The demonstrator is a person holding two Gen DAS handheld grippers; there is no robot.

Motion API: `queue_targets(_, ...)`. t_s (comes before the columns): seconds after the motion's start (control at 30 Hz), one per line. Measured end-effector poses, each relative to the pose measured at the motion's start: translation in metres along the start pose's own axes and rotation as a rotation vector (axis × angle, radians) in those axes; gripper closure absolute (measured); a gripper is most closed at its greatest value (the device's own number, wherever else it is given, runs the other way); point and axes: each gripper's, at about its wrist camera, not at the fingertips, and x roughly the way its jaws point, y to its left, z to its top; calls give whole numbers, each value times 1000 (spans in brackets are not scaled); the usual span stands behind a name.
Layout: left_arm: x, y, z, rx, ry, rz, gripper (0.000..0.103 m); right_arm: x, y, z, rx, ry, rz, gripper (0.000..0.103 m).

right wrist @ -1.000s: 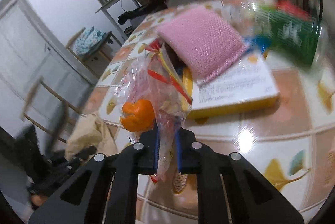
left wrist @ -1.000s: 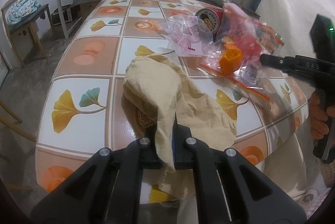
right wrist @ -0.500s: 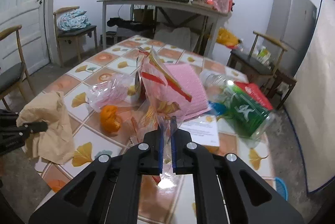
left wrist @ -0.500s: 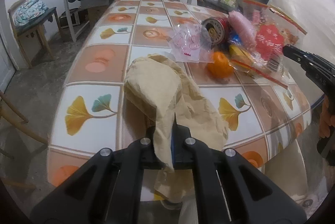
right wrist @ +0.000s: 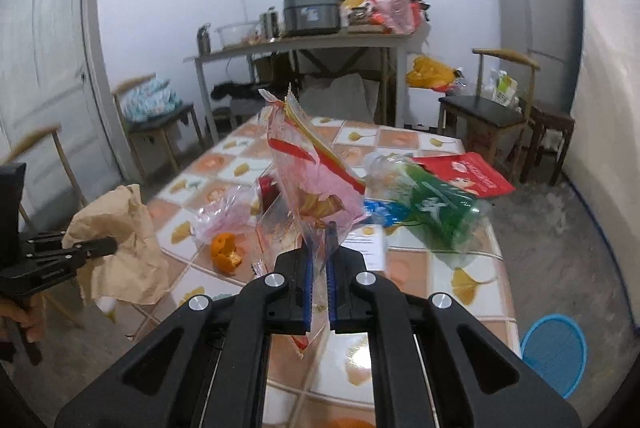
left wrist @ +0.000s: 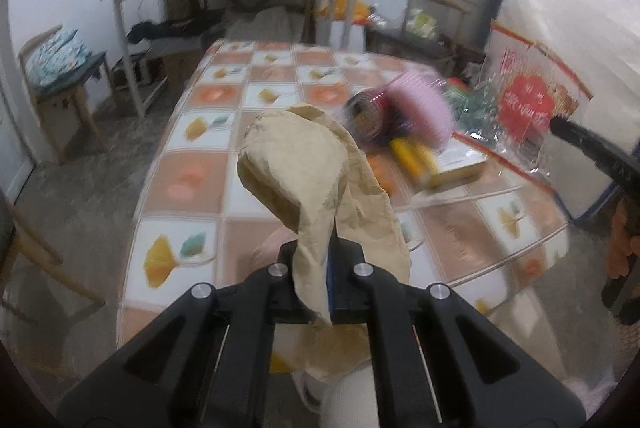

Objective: Collect trash
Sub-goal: 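Carry the cloth and plastic bag to the wastebasket and open both tools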

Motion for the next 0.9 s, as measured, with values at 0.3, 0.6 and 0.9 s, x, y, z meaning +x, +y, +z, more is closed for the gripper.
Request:
queue_targets(0.3,11,-122,75,240,-87,-241,101,-92,-115,-18,200,-119,-261,97)
queue_targets(0.6,101,-323,125,555,107,-486,101,-159,-248,-95,454,-87,-581,97)
queue_targets(0.9,249,-524,74,799,488,-496,101,-123,-373,-187,721,85,-646,97)
